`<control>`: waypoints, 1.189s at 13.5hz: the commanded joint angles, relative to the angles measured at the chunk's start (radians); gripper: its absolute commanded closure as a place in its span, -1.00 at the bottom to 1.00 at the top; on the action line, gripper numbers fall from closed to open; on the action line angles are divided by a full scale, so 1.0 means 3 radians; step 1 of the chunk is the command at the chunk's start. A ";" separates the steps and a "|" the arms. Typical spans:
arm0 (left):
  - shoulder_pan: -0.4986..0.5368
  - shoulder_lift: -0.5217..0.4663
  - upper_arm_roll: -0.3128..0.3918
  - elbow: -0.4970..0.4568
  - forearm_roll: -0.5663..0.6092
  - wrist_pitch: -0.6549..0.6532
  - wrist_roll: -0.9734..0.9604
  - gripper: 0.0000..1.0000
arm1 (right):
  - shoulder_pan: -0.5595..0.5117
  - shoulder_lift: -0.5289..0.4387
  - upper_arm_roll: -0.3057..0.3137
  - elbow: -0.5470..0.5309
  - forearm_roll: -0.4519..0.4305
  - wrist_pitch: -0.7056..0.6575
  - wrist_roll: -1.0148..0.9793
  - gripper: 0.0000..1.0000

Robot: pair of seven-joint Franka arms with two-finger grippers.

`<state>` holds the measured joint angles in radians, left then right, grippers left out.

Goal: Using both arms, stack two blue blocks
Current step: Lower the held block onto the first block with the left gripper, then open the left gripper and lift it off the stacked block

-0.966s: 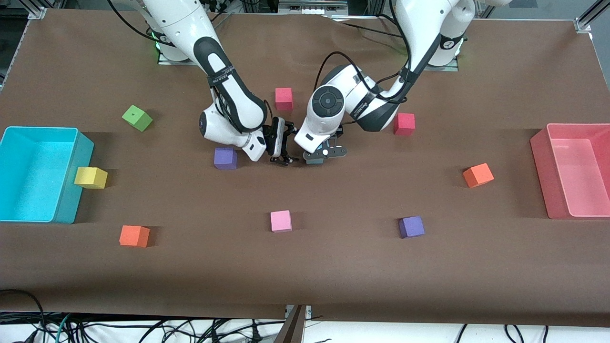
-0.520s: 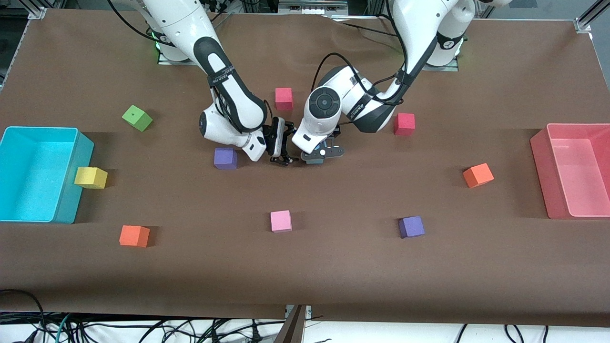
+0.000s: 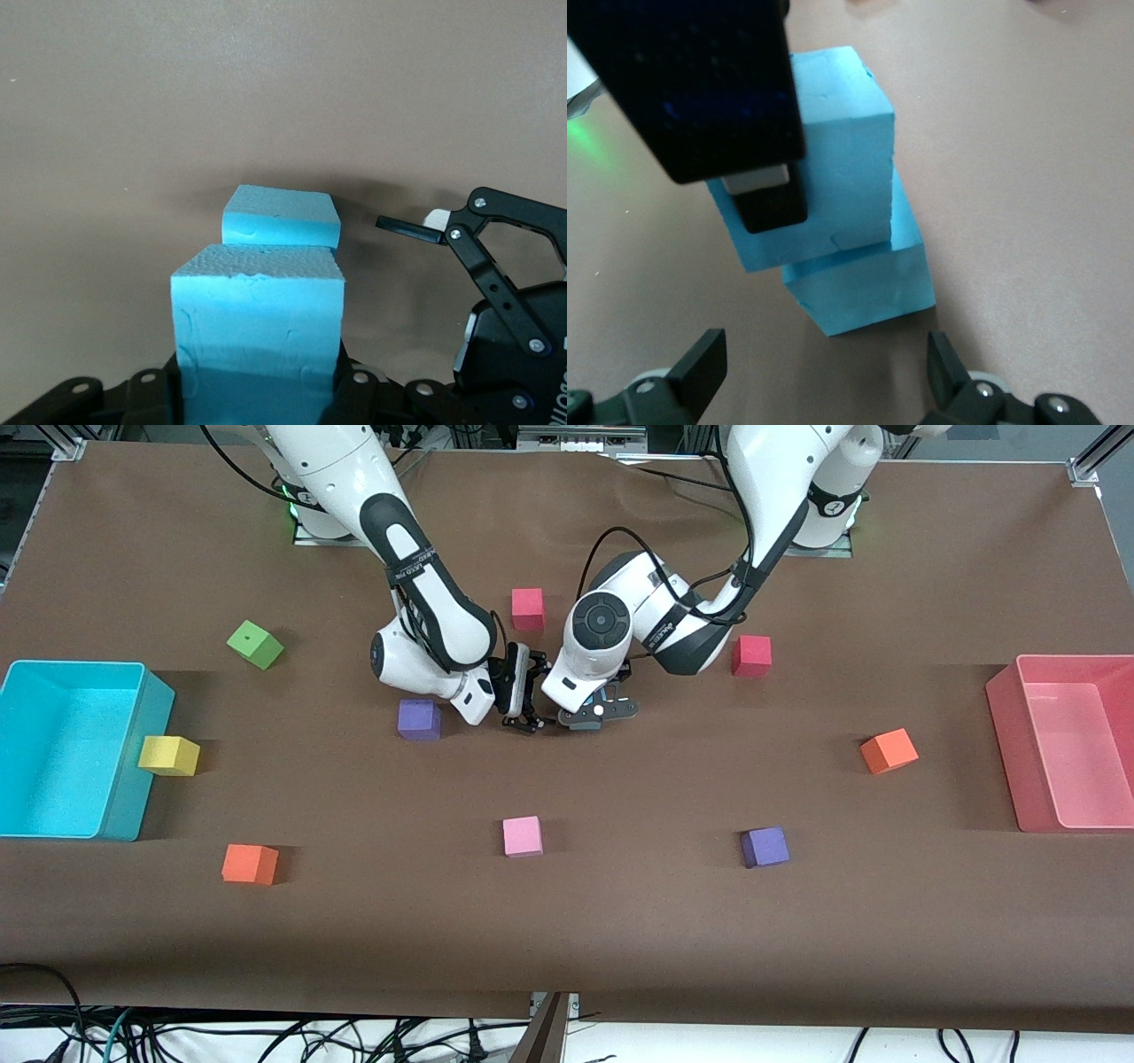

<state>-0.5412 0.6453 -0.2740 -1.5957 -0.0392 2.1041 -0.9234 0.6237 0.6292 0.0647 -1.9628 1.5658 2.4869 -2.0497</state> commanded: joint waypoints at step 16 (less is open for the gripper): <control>0.0050 -0.0004 -0.0017 0.0160 0.0187 -0.0024 -0.0102 -1.00 | -0.0034 -0.0098 0.0030 -0.0074 0.0078 -0.0032 -0.0106 -1.00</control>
<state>-0.5371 0.6517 -0.2747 -1.5613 -0.0020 2.1042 -0.9348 0.6236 0.6229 0.0647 -1.9628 1.5659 2.4869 -2.0524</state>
